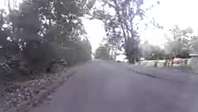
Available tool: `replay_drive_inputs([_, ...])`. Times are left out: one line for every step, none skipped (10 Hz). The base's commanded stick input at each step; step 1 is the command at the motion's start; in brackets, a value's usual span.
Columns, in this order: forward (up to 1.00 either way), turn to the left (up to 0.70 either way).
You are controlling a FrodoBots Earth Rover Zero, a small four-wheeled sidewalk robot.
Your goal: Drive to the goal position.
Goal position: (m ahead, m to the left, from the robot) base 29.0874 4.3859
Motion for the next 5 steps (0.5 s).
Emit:
replay_drive_inputs([0.70, 0.00])
replay_drive_inputs([0.70, 0.00])
replay_drive_inputs([0.70, 0.00])
replay_drive_inputs([0.70, 0.00])
replay_drive_inputs([0.70, 0.00])
